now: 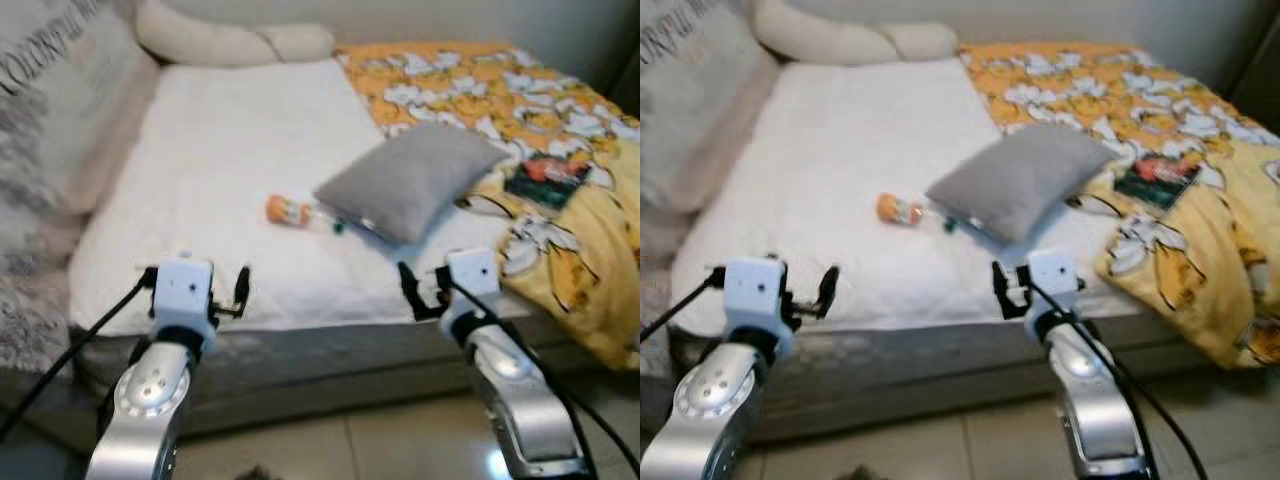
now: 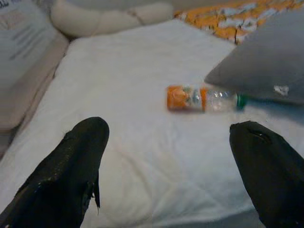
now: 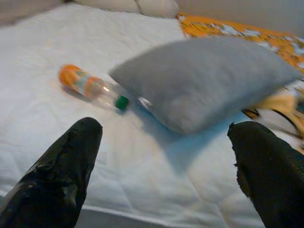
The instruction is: Clean up the room
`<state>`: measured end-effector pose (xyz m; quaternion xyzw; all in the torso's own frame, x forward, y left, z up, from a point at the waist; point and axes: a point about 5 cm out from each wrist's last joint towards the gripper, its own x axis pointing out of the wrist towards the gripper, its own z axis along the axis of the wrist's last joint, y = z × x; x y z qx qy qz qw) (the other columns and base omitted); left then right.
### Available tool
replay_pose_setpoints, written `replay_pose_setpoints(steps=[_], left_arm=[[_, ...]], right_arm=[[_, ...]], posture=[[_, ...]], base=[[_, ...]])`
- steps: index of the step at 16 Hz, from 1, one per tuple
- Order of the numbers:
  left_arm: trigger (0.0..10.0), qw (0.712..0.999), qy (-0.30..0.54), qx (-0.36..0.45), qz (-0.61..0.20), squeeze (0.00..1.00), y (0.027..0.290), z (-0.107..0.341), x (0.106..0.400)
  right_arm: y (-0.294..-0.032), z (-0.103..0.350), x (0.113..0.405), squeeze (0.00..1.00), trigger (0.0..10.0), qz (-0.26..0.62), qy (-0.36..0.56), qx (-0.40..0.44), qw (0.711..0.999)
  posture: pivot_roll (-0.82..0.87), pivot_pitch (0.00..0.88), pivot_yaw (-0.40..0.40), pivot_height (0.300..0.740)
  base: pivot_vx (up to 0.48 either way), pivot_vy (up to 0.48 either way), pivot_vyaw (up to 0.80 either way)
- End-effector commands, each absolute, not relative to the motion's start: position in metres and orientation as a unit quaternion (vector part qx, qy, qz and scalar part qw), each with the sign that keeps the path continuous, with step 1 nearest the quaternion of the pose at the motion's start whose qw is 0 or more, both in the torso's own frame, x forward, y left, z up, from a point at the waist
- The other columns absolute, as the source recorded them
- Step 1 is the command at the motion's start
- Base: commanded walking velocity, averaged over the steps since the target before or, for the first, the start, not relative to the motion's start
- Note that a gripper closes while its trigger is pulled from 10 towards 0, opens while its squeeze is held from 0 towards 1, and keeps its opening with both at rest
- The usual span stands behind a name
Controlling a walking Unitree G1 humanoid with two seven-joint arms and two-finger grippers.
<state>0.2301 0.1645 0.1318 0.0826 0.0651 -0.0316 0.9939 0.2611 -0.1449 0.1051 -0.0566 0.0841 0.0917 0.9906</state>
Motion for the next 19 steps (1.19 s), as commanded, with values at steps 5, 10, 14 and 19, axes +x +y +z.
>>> replay_pose_setpoints(steps=[5,10,14,19], left_arm=[[10.0,0.993,0.063,0.094,-0.039,0.89,0.1632,0.1331,0.2324],[10.0,0.993,0.061,0.096,-0.045,0.90,0.1611,0.1338,0.2336],[10.0,0.992,0.063,0.097,-0.047,0.90,0.1600,0.1324,0.2311],[10.0,0.992,0.064,0.101,-0.048,0.90,0.1618,0.1319,0.2301]], right_arm=[[-0.1458,0.1026,0.2596,0.00,10.0,0.085,0.087,-0.053,0.991],[-0.1434,0.1021,0.2596,0.00,10.0,0.097,0.087,-0.064,0.989],[-0.1462,0.1016,0.2597,0.00,10.0,0.093,0.087,-0.065,0.990],[-0.1455,0.1010,0.2617,0.00,10.0,0.099,0.086,-0.072,0.989]], posture=[[0.03,0.000,0.005,0.740],[0.03,0.000,0.005,0.740],[0.03,0.000,0.004,0.740],[0.04,0.000,0.003,0.740]], base=[[0.332,0.000,0.00],[0.325,0.000,0.32],[0.325,0.000,0.20],[0.308,0.000,0.00]])
